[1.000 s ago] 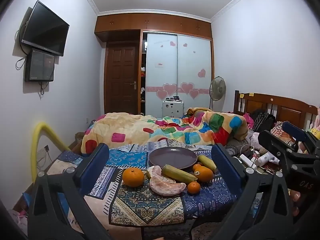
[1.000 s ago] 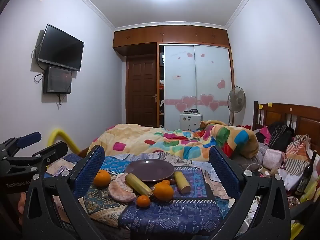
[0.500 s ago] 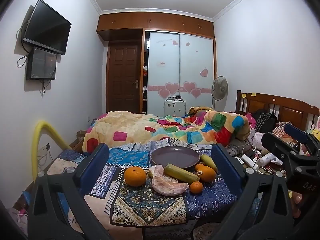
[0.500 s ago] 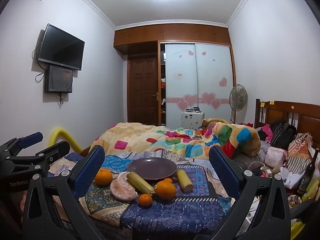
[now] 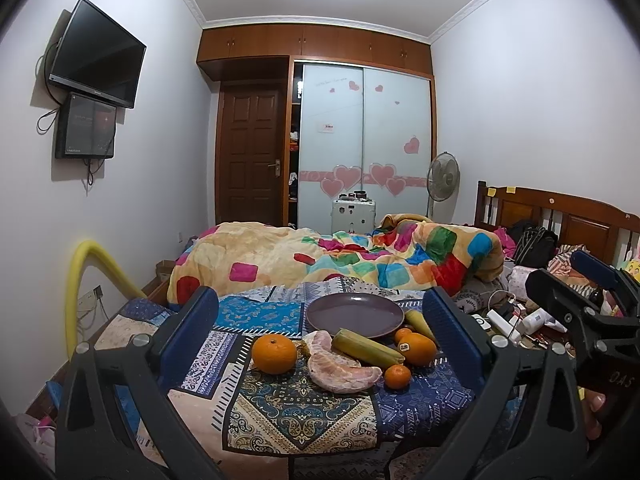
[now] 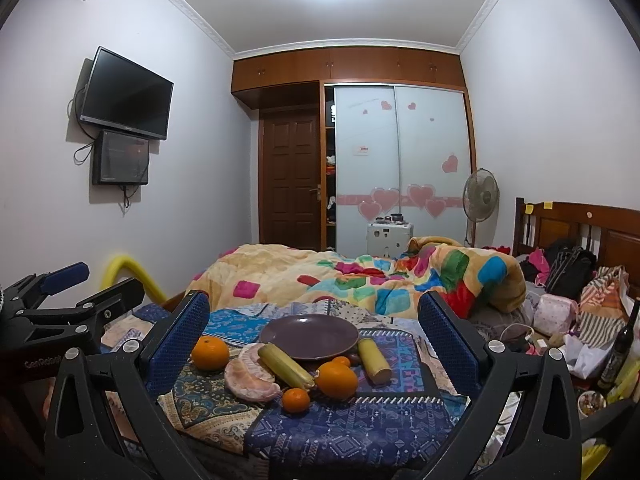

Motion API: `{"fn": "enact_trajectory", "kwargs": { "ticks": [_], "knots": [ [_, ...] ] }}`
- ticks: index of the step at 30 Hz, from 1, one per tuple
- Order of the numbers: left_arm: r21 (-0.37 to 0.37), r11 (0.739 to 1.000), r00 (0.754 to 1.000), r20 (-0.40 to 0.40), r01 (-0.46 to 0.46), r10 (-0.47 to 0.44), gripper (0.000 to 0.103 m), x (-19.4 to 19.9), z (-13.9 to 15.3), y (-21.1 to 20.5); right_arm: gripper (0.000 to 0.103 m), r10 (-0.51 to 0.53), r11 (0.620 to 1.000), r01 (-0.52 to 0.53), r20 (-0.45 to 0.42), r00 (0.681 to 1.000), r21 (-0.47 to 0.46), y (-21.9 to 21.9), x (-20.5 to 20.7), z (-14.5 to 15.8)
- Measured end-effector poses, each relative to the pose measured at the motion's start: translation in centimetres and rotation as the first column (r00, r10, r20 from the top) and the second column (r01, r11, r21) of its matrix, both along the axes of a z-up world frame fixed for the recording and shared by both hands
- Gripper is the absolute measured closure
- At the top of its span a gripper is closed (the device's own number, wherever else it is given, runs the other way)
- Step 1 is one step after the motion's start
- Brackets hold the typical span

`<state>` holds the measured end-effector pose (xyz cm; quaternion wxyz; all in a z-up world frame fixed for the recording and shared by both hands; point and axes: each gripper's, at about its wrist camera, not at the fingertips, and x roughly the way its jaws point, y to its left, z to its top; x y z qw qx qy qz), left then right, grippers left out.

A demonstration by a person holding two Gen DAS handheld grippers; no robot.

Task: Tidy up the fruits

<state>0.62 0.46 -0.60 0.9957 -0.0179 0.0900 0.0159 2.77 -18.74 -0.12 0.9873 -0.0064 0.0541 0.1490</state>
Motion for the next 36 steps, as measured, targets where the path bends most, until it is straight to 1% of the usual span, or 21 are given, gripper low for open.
{"fn": "enact_trajectory", "kwargs": {
  "ticks": [13, 36],
  "knots": [
    [0.002, 1.000, 1.000, 0.001, -0.004, 0.004, 0.000, 0.34, -0.41, 0.09, 0.000, 0.004, 1.000, -0.004, -0.007, 1.000, 0.002, 0.27, 0.28, -0.04],
    [0.012, 1.000, 1.000, -0.001, -0.008, 0.008, 0.000, 0.28, -0.10, -0.16, 0.000, 0.007, 1.000, -0.007, -0.009, 1.000, 0.005, 0.09, 0.45, -0.27]
  ]
}}
